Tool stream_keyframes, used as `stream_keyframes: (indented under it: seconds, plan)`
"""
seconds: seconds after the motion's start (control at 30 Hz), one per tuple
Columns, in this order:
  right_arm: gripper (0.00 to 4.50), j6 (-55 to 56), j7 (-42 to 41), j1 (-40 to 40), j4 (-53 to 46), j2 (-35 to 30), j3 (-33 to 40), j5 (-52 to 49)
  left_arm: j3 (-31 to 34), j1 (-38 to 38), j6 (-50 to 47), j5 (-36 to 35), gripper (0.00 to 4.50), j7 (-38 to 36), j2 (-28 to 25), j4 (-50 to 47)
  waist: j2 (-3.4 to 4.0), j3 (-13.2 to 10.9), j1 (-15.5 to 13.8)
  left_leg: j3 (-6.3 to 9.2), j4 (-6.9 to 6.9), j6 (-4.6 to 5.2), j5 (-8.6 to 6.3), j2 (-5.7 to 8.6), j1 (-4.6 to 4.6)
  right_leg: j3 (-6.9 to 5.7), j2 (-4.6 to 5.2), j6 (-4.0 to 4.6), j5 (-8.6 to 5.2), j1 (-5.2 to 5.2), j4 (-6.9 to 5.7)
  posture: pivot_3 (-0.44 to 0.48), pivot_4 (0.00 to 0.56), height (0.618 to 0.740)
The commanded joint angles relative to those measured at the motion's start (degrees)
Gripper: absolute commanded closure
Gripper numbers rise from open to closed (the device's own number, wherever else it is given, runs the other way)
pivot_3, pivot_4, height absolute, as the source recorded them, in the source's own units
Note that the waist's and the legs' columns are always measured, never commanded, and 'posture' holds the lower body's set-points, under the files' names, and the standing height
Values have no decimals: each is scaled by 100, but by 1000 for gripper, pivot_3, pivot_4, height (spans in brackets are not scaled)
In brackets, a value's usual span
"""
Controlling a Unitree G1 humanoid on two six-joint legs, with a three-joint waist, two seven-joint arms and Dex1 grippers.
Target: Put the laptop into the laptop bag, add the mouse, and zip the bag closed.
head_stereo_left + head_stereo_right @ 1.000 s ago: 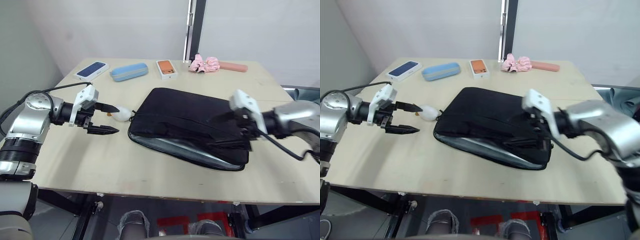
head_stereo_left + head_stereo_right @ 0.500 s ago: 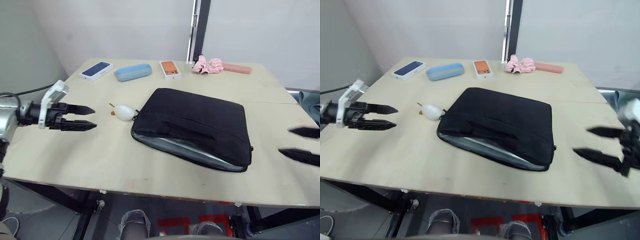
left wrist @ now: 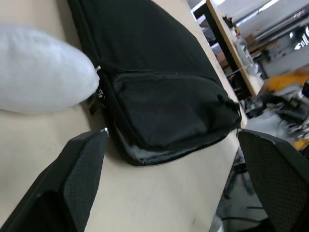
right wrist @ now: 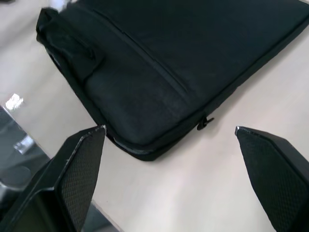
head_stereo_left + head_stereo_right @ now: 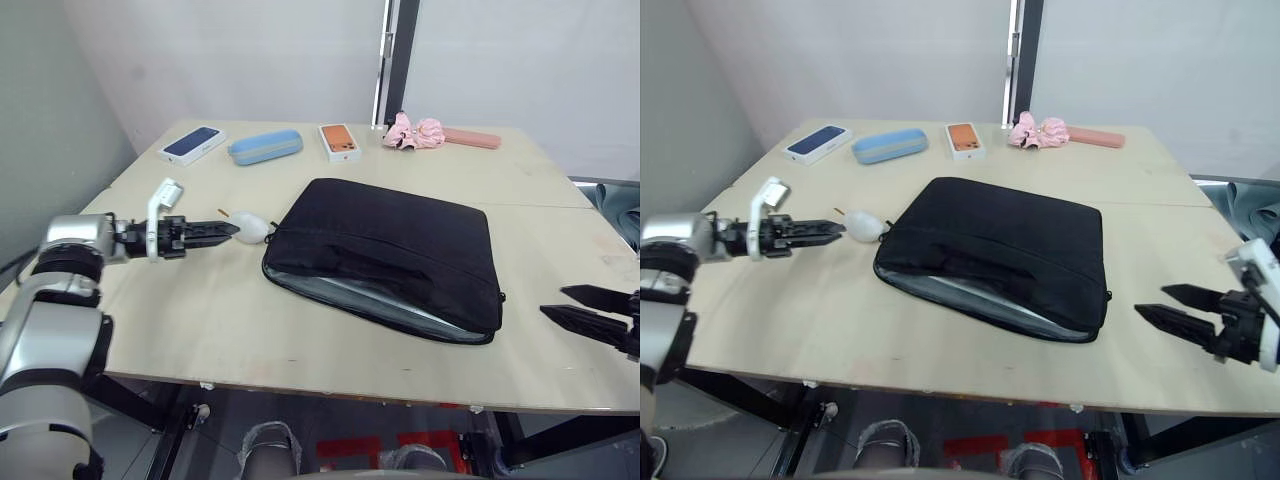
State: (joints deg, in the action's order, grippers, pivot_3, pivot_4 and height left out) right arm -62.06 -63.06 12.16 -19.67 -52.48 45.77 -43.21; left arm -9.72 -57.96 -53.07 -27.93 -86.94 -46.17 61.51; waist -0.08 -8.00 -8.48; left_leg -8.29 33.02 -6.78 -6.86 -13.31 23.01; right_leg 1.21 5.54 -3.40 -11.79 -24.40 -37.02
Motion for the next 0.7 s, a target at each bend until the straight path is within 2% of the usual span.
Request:
stream_keyframes:
  seconds: [0.03,0.3,0.6,0.7]
  plan:
    - [15,-114,159,-11,-236,53,135,-363,173,-310,-180,304,0,104,305,385,0,0,-2,1,-4,1,0,-1,1,0,-1,-1,-1,-1,5,0,150,740]
    - [15,-239,723,64,-349,371,35,-822,491,-450,136,853,0,645,1031,935,-2,-2,-11,9,-11,9,-4,1,12,-12,0,-1,-1,11,35,0,150,740]
    - [15,-122,1111,74,-228,644,-182,-921,943,-601,489,1128,0,985,1492,1100,-3,-2,-23,21,-9,10,-5,10,-3,-39,12,-2,-1,43,45,0,150,740]
    - [0,-150,1227,28,-57,647,-259,-941,1008,-669,398,1161,849,763,1549,1082,-3,-2,-23,30,-10,10,-5,10,0,-50,12,-2,0,50,54,0,150,740]
